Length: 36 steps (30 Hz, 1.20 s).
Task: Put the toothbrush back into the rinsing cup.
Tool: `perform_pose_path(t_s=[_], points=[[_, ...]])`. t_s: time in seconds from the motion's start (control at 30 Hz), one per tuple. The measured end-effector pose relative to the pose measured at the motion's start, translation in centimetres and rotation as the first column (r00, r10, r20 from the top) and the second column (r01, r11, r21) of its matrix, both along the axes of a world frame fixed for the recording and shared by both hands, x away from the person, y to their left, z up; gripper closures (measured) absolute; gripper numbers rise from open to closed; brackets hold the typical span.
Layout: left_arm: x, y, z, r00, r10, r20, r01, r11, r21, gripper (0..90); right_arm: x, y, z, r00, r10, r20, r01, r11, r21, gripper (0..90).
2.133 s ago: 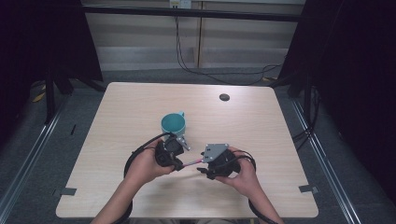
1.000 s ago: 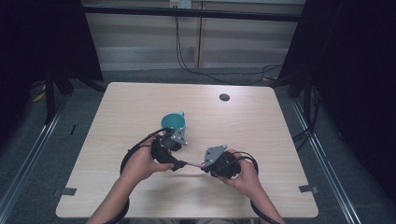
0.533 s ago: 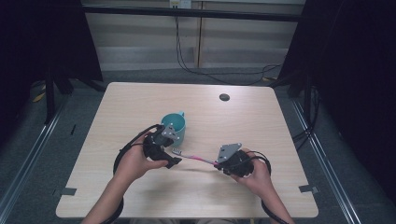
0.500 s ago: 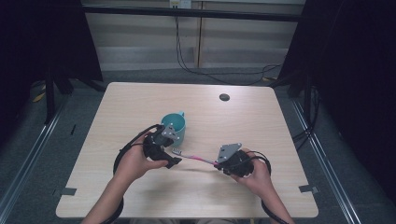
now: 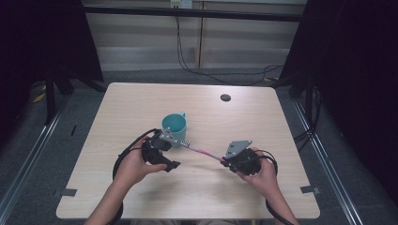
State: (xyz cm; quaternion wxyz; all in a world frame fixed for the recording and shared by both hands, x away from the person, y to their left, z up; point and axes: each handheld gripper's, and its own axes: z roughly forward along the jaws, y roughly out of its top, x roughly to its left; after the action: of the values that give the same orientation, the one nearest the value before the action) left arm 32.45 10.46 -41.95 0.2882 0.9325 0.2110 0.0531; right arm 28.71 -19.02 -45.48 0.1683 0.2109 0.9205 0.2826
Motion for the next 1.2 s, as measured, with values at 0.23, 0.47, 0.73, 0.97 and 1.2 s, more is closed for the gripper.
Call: perform_pose_path(t_s=[0.23,0.47,0.73,0.97,1.2], points=[[-0.1,-0.1,-0.6,0.9997,0.001,-0.026,-0.002,0.9998,-0.020,29.8,0.1,0.1,0.3,0.9996,-0.027,0.006,0.027,0.999,0.040,81.6],[-0.2,-0.4,-1.0,0.9991,0.014,-0.040,-0.017,0.9979,-0.063,29.9,0.2,0.7,0.5,0.9987,-0.051,0.010,0.049,0.994,0.095,81.6],[-0.1,-0.7,-1.0,0.9977,0.039,-0.056,-0.045,0.9925,-0.114,30.8,0.3,1.5,0.5,0.9987,-0.051,0.010,0.050,0.992,0.119,81.6],[0.1,-1.0,-1.2,0.9956,0.058,-0.073,-0.070,0.9840,-0.164,32.0,0.3,2.3,0.3,0.9990,-0.043,0.007,0.042,0.991,0.126,81.6],[0.0,-1.6,-1.0,0.9953,0.062,-0.074,-0.077,0.9752,-0.208,33.2,0.3,3.0,0.1,0.9992,-0.041,0.002,0.040,0.990,0.135,81.6]])
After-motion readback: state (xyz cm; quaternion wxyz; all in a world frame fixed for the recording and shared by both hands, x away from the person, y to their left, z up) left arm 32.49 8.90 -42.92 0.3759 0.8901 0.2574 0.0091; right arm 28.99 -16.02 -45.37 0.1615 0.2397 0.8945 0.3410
